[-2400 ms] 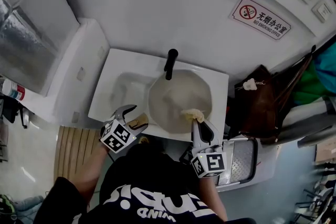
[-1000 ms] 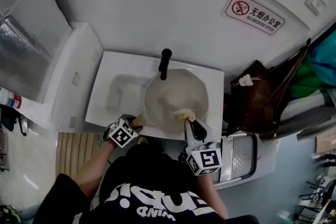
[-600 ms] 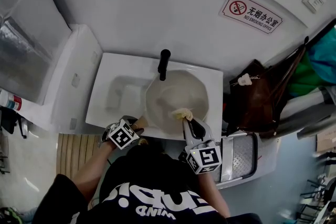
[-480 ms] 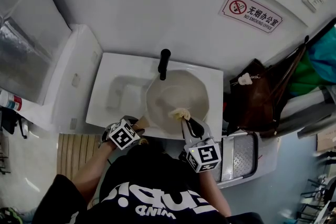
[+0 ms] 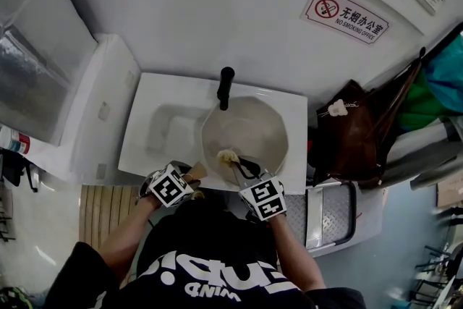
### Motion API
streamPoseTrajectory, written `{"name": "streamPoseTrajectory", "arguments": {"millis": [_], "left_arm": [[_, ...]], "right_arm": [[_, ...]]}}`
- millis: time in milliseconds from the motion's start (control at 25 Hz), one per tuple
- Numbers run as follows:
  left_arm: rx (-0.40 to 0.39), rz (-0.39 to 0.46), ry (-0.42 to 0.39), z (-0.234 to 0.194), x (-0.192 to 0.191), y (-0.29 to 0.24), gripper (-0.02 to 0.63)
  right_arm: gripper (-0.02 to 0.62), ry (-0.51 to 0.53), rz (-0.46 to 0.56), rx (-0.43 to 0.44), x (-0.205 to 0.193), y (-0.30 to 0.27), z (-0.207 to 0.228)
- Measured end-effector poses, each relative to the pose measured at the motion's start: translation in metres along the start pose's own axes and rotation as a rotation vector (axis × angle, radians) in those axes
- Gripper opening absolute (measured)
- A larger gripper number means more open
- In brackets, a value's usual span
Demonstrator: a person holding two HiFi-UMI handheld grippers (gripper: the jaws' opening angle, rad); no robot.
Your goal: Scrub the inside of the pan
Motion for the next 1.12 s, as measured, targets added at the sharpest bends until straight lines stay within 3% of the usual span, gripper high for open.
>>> {"name": "streamPoseTrajectory", "arguments": {"millis": [360,720,1120], "left_arm": [[-0.006,0.011,0.014,0.001,0.001,0.000,0.181],[-0.017,0.021,0.024,0.001,-0.001,-0.002,0.181],[-0.032,0.014,0.023,-0.002,-0.005,-0.008,0.181]], "right_arm": [[0.040,0.135,-0.177,0.150,-0.032,-0.050,-0.017],[0.038,0.228,-0.219,0.207,-0.040,-0.074,-0.027],[0.038,0.242,-0.214,0.216,-0.029,-0.099,-0.024]]}}
Point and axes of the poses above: the fingertips, and each gripper's own axes: y backward along the fingers, z to its right, x out of its top, the point moved 5 cm from there along y, backward along the fingers, and after that the axes turned 8 degrees about -x, right-handed, at the moved point
